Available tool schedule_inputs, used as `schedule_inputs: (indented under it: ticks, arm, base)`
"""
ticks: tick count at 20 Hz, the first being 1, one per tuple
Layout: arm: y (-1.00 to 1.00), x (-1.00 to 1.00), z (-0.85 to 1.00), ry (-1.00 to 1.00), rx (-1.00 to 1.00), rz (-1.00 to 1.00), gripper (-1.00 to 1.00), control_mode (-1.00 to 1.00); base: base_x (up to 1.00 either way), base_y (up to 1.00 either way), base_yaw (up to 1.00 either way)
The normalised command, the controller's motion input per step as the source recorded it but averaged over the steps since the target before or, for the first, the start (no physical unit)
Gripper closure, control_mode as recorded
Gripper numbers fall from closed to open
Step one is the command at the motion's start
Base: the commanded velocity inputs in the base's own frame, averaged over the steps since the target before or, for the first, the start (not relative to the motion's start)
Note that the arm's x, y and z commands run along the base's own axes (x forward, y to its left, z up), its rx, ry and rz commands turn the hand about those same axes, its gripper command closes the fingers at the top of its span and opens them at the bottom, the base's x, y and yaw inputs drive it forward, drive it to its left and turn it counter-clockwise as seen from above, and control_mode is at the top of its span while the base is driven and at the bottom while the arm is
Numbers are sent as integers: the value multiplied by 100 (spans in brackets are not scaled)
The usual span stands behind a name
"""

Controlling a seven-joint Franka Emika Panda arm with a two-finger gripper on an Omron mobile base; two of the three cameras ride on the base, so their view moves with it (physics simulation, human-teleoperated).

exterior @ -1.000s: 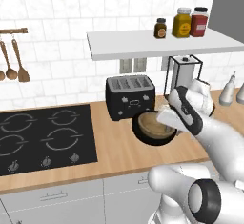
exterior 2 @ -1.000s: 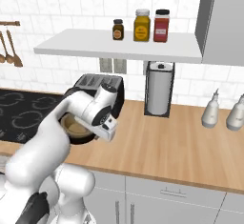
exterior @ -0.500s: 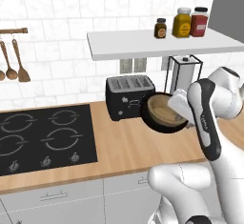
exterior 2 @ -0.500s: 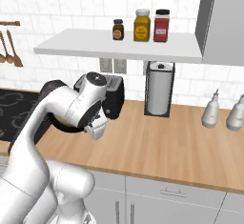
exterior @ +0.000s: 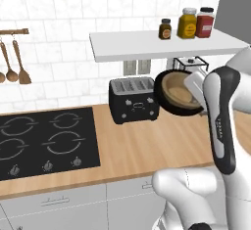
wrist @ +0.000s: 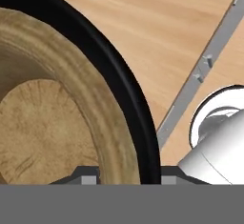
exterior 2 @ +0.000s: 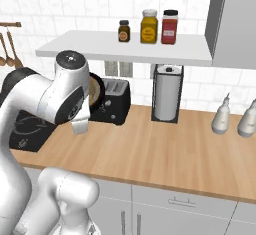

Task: Pick up the bowls on the counter and stack them on top of one another in the open cabinet. Place the smaller bowl on top of the larger bowl.

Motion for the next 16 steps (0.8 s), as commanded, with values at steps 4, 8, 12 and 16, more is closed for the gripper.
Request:
schedule_inputs:
  ticks: [4,8,12,16]
  arm:
    - [0,-39,85,-1,5,-27,100,-100]
    - [0,-27,66,-14,1,-18,100,-100]
    - [0,-4,60,-22,0,-13,100,-100]
    - [9,4,55,-11,0,-10,100,-100]
  base:
    - [0,0,0]
    - [0,0,0]
    - [0,0,0]
    - [0,0,0]
